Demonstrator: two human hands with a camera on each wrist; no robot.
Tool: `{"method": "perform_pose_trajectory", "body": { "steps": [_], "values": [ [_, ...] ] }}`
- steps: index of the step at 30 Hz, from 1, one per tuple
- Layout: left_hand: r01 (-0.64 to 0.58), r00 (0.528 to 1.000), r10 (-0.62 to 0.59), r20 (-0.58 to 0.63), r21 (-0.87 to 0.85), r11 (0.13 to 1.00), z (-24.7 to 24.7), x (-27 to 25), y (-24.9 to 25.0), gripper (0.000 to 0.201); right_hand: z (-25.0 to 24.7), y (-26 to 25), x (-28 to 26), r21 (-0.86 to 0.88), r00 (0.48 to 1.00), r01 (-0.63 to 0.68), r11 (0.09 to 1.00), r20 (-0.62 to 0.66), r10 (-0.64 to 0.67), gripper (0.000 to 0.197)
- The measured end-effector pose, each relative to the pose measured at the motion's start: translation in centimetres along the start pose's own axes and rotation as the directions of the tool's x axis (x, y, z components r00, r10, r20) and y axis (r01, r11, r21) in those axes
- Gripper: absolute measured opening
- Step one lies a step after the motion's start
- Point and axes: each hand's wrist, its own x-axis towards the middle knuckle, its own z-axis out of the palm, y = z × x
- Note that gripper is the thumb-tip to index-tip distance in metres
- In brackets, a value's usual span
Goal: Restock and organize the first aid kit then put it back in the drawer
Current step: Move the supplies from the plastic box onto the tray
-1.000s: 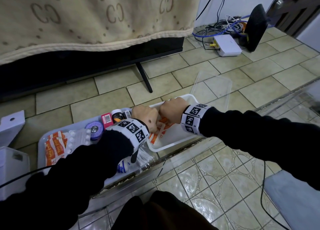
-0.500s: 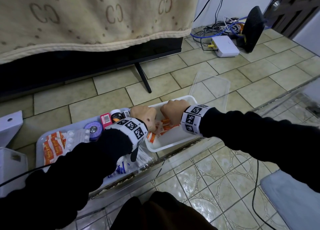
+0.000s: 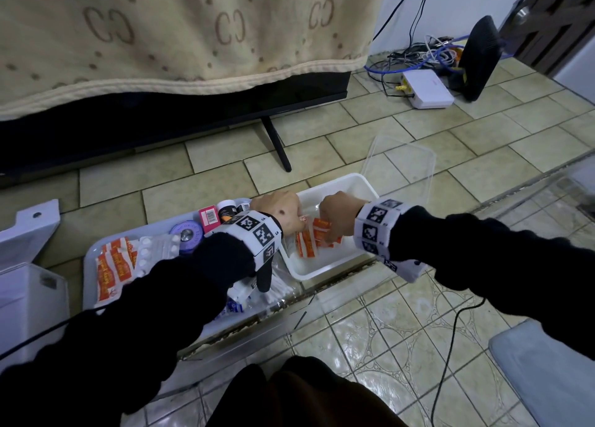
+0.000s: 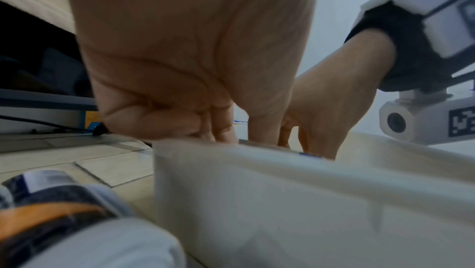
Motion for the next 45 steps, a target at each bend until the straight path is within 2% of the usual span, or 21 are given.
{"method": "perform_pose_trajectory", "body": {
  "steps": [4,9,11,17,21,25,27,29,32,33,36,37,38,41,45],
  "values": [
    [0.0,1.0,0.0,-0.031,0.0,1.0,0.0,-0.3,0.1,0.02,0.6,-0.9,0.0,-0.01,0.998,-0.033,0.999,-0.056,0.032,0.047],
    [-0.015,0.999,0.013,-0.044,-0.043,0.999,-0.2,-0.6,-0.1,0.015,0.9,-0.6,0.3,0.058,0.994,-0.11,0.992,-0.016,0.111,0.039],
    [-0.021,0.999,0.018,-0.047,-0.084,0.996,-0.3,-0.7,-0.2,0.015,0.8,-0.6,0.3,0.045,0.992,-0.129,0.991,0.008,0.128,0.038],
    [-0.023,0.997,0.006,-0.081,-0.204,0.979,-0.7,-1.2,-0.3,0.017,0.7,-0.2,-0.1,0.102,0.988,-0.145,0.984,-0.031,0.149,0.044],
    [-0.015,0.998,-0.003,-0.06,-0.298,0.954,-1.1,-1.4,-0.2,0.016,0.3,0.6,-0.3,0.088,0.987,-0.159,0.983,-0.019,0.161,0.024],
    [0.038,0.997,-0.059,-0.043,-0.386,0.922,-1.1,-1.5,-0.3,0.015,-0.8,1.7,-1.1,0.222,0.983,-0.163,0.961,-0.041,0.176,0.018],
    [0.066,0.995,-0.093,-0.04,-0.438,0.897,-1.0,-1.6,-0.3,0.016,-1.2,2.3,-1.4,0.322,0.982,-0.156,0.934,-0.047,0.181,0.025],
    [0.099,0.991,-0.134,-0.028,-0.525,0.845,-1.0,-1.9,-0.3,0.014,-1.2,2.8,-1.7,0.479,0.981,-0.14,0.867,-0.053,0.188,0.029],
    [0.13,0.983,-0.184,-0.007,-0.683,0.719,-1.5,-2.2,-0.5,0.013,-1.6,3.5,-2.8,0.741,0.978,-0.07,0.668,-0.081,0.192,0.016],
    [0.124,0.98,-0.197,-0.016,-0.724,0.678,-1.7,-2.4,-0.6,0.015,-1.7,3.6,-3.3,0.817,0.977,-0.036,0.575,-0.093,0.194,0.015],
    [0.089,0.968,-0.244,-0.059,-0.829,0.552,-2.3,-2.9,-1.0,0.013,-1.4,4.0,-5.0,0.978,0.984,0.077,0.196,-0.107,0.145,0.02],
    [0.074,0.965,-0.252,-0.066,-0.858,0.508,-2.5,-3.1,-1.1,0.012,-1.2,4.0,-5.5,0.988,0.988,0.101,0.117,-0.114,0.107,0.02],
    [0.059,0.963,-0.258,-0.07,-0.886,0.459,-2.7,-3.2,-1.3,0.013,-0.8,3.9,-5.8,0.989,0.989,0.123,0.084,-0.129,0.069,0.017],
    [0.04,0.959,-0.282,-0.043,-0.958,0.283,-3.2,-3.7,-1.6,0.016,0.2,2.6,-6.3,0.976,0.98,0.2,0.08,-0.2,-0.005,0.01],
    [0.011,0.963,-0.27,-0.013,-0.996,0.085,-3.6,-5.2,-1.7,0.015,0.6,0.1,-5.9,0.941,0.944,0.328,0.086,-0.329,0.003,0.013]
  ]
}}
